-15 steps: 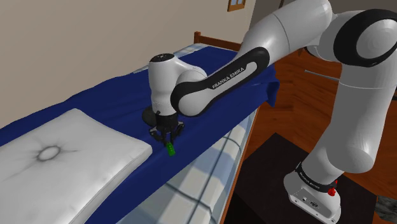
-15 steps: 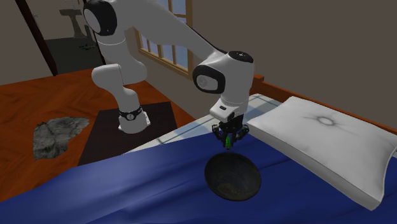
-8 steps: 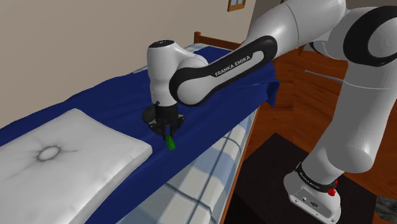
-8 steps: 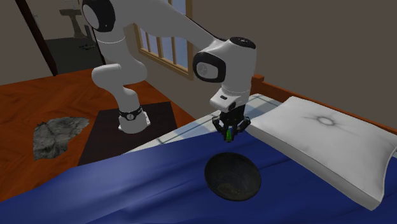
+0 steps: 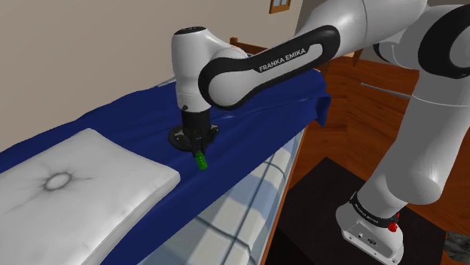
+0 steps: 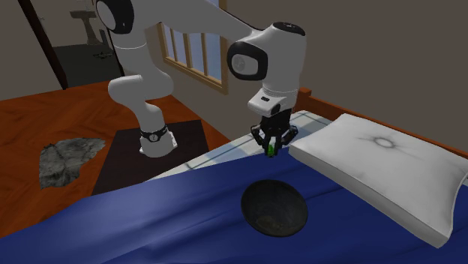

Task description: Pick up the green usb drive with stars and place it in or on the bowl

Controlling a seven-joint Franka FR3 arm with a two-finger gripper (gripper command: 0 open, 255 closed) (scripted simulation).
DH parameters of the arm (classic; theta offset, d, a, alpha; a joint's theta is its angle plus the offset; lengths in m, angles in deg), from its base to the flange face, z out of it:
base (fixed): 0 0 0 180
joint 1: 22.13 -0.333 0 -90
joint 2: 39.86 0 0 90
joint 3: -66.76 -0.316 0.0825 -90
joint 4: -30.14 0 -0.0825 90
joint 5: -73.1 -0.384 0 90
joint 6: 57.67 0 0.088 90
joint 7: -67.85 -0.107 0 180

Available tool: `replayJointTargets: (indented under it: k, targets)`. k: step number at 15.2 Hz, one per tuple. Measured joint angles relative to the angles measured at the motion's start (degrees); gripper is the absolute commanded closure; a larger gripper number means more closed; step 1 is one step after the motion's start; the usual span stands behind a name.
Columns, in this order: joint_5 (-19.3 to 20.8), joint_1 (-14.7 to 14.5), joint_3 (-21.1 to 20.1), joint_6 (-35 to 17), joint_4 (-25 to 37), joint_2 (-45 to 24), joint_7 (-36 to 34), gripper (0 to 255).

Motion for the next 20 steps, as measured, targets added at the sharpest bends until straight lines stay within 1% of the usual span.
replayJointTargets:
  k: [5, 8, 11, 13, 15, 18, 20]
  targets:
    - [-0.7, 0.1, -0.2, 3.2, 2.4, 1.0, 0.4, 255]
    - [0.4, 0.8, 0.8, 5.2, 6.4, -1.4, 2.0, 255]
    - [2.1, 1.2, 2.0, 8.0, 12.5, -5.1, 4.0, 255]
    - [3.8, 0.8, 3.0, 9.7, 17.8, -9.2, 4.8, 255]
    - [4.7, 1.1, 3.9, 10.8, 21.2, -11.6, 6.4, 255]
    - [6.8, 0.1, 5.4, 15.2, 31.8, -18.1, 8.5, 255]
    - [7.2, 0.3, 5.8, 15.2, 32.9, -19.2, 9.3, 255]
